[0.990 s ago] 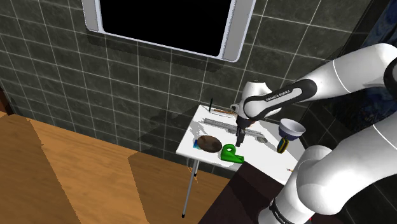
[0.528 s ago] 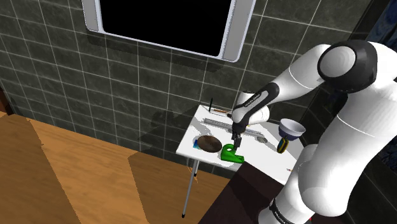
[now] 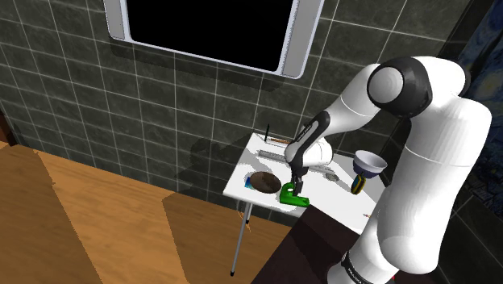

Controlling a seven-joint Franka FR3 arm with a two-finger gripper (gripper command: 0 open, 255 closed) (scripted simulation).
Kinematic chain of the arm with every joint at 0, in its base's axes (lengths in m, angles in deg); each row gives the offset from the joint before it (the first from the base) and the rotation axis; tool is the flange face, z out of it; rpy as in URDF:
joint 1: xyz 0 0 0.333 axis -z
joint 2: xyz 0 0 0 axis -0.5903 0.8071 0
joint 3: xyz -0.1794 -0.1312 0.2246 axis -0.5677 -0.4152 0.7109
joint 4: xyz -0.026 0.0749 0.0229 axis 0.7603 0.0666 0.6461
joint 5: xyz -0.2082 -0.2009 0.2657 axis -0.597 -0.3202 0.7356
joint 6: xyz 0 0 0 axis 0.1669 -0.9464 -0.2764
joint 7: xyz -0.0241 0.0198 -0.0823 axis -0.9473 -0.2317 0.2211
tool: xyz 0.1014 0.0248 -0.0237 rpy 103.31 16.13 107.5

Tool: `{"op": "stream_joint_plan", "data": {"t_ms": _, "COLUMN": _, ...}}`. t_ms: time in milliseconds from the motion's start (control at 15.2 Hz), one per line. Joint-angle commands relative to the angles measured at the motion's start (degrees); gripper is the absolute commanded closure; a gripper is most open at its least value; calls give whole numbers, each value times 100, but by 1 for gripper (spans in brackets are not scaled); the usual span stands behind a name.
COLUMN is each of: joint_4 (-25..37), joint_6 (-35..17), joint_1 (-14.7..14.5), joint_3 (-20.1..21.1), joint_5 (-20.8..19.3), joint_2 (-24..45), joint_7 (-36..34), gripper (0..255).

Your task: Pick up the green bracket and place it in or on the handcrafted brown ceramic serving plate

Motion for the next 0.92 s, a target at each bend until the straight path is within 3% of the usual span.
{"op": "stream_joint_plan", "data": {"t_ms": 0, "joint_4": 6, "joint_6": -55, "joint_1": 43, "joint_3": 60, "joint_5": 114, "joint_2": 71, "joint_7": 84, "gripper": 0}}
{"op": "stream_joint_plan", "data": {"t_ms": 396, "joint_4": 5, "joint_6": -54, "joint_1": 43, "joint_3": 60, "joint_5": 112, "joint_2": 70, "joint_7": 82, "gripper": 0}}
{"op": "stream_joint_plan", "data": {"t_ms": 462, "joint_4": 5, "joint_6": -54, "joint_1": 43, "joint_3": 60, "joint_5": 112, "joint_2": 70, "joint_7": 82, "gripper": 255}}
{"op": "stream_joint_plan", "data": {"t_ms": 858, "joint_4": 6, "joint_6": -55, "joint_1": 43, "joint_3": 61, "joint_5": 113, "joint_2": 71, "joint_7": 83, "gripper": 255}}
